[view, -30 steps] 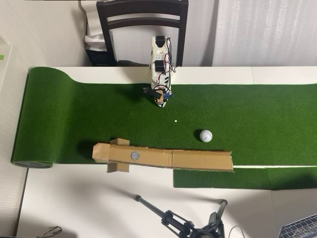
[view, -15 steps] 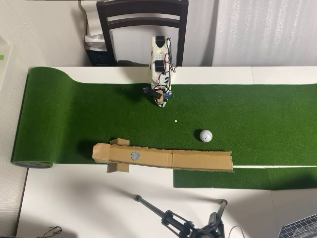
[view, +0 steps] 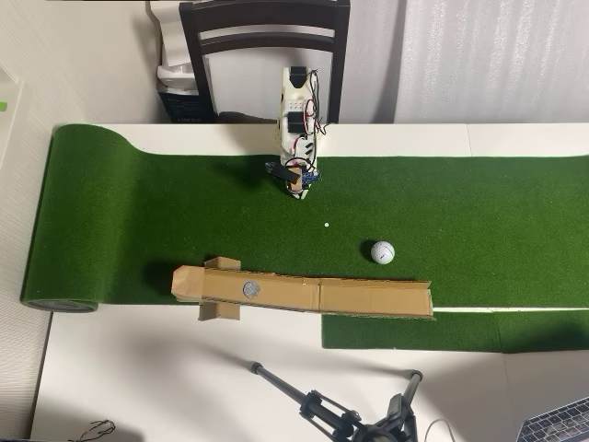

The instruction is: Pick up the golf ball and place it on the gray mark at the back.

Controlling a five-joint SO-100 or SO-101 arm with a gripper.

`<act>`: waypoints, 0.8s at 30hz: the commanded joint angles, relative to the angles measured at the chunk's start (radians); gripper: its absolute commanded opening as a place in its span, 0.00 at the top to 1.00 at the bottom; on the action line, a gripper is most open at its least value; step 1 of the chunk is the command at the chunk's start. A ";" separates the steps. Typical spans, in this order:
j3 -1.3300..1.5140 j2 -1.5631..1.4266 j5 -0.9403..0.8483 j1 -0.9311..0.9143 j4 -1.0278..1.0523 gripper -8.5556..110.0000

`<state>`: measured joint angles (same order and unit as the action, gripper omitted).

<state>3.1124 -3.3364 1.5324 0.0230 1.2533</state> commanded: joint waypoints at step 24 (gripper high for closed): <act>-0.347 -0.025 -0.005 0.020 -0.048 0.62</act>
<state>2.9084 -3.3364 1.5324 0.0230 1.2118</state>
